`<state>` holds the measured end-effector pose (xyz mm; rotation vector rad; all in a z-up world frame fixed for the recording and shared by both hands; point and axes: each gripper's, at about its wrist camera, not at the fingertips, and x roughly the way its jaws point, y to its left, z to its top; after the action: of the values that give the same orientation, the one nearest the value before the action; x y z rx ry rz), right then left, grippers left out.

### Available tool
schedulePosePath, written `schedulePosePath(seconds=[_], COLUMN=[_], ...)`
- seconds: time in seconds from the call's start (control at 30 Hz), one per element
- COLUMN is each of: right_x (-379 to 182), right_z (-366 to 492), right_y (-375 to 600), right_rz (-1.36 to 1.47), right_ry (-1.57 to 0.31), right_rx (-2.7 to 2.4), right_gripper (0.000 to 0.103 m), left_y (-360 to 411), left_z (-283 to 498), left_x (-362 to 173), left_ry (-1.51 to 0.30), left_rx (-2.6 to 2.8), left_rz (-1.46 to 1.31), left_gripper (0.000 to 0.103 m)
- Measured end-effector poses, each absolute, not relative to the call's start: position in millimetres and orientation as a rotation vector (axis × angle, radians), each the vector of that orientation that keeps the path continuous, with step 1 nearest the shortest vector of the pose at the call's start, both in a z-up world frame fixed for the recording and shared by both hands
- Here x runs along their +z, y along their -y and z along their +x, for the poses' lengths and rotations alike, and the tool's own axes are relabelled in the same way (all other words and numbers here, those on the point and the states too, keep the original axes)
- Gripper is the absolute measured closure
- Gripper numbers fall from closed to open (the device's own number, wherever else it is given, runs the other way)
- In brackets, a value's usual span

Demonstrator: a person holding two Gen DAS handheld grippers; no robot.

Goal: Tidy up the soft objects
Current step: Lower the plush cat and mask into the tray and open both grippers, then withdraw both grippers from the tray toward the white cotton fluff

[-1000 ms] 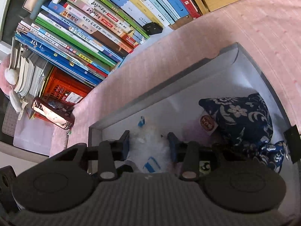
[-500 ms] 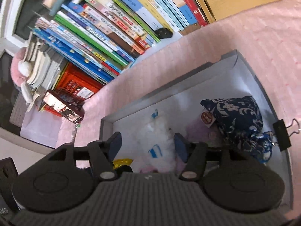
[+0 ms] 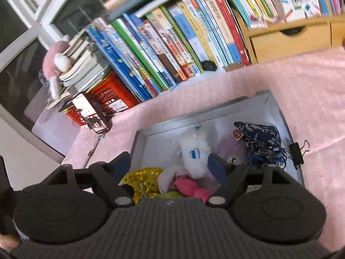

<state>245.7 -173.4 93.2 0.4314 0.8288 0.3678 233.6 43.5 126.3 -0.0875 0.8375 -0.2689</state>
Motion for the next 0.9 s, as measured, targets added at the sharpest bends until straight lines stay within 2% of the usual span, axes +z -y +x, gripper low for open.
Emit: schedulePosePath(seconds=[0.9], right_x=[112.6], right_z=[152.9], right_y=[109.7], right_rz=[0.227], right_ry=[-0.673], right_rx=[0.526], right_gripper=[0.012], left_y=[-117.7], left_z=[142.5], left_x=[117.2], left_ry=[-0.732], left_rx=[-0.172], left_rz=[-0.071], left_gripper=[0.018])
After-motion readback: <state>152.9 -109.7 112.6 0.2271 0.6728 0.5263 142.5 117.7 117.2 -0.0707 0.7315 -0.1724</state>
